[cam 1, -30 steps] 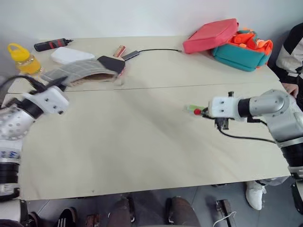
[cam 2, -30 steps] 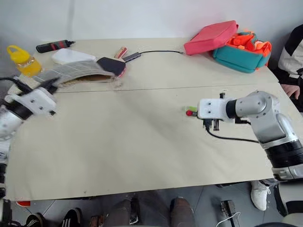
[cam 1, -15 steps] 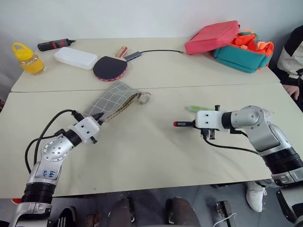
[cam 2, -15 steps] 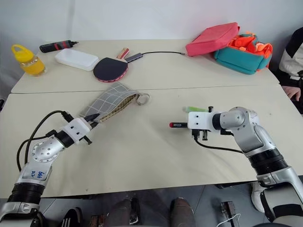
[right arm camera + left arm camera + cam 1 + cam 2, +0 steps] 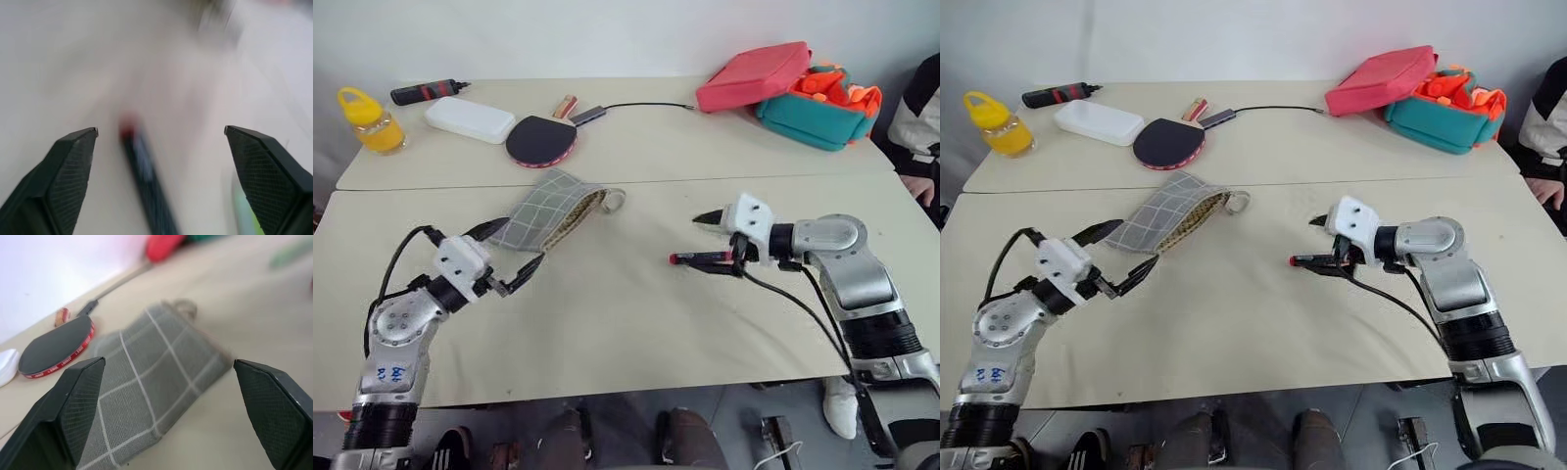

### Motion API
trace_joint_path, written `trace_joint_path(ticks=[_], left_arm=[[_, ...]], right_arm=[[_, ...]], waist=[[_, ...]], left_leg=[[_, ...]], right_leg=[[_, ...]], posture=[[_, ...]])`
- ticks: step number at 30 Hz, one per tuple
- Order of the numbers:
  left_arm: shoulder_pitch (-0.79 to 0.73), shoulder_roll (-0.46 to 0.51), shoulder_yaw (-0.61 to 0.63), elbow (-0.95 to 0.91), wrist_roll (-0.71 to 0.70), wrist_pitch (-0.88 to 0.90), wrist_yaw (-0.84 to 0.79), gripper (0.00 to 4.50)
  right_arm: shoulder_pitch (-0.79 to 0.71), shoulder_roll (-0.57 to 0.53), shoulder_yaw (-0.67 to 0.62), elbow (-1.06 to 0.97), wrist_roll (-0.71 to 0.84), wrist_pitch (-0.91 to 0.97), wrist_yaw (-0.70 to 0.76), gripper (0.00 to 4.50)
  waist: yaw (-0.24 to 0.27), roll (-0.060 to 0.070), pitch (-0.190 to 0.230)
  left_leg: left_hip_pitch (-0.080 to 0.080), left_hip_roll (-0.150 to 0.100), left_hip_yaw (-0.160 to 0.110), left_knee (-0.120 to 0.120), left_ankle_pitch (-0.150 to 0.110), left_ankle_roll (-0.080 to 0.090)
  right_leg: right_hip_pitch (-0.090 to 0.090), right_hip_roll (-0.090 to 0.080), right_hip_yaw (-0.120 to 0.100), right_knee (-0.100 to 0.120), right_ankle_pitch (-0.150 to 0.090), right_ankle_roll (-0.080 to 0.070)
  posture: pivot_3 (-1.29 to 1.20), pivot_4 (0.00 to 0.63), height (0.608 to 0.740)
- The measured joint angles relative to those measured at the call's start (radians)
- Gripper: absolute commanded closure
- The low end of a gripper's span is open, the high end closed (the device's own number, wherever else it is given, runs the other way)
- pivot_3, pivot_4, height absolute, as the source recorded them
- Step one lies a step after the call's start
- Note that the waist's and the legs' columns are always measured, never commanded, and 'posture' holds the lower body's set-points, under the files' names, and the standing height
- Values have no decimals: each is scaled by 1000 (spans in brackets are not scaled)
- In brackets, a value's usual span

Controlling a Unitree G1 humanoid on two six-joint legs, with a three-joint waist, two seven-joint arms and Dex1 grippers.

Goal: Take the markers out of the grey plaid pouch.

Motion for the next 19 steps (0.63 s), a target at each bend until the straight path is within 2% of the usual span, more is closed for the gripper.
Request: trace_joint_path(ticks=[4, 7, 10, 12, 19], left_arm=[[136, -6, 90, -76, -88, 81, -5, 36], [202, -37, 155, -81, -96, 102, 24, 36], [280, -62, 222, -82, -87, 107, 68, 36], [322, -76, 247, -79, -83, 111, 73, 36], [370, -119, 257, -75, -63, 81, 69, 36]], right_arm=[[164, 66, -53, -89, 85, -8, -43, 139], [321, 135, -62, -159, 126, -20, -93, 139], [491, 164, -61, -196, 106, -118, -139, 139], [531, 161, -62, -196, 88, -171, -152, 139], [536, 153, -74, -156, 74, -281, -164, 139]], waist=[[4, 0, 0], [3, 0, 0], [1, 0, 0], [-1, 0, 0], [2, -1, -1]], left_leg=[[0, -1, -1, 0, -1, 0], [0, -1, -1, 0, -1, 0], [0, -1, -1, 0, -1, 1], [1, -1, 0, 1, -1, 1], [1, -1, -1, 1, 0, 2]], right_leg=[[2, 0, -1, -2, 0, 0], [2, 0, -1, -2, 0, 0], [3, -1, 0, -3, 0, 0], [3, -1, 0, -3, 0, 0], [3, 0, 0, -3, 0, -2]], posture=[[0, 150, 740], [0, 150, 740], [0, 150, 740], [0, 150, 740], [0, 150, 740]])
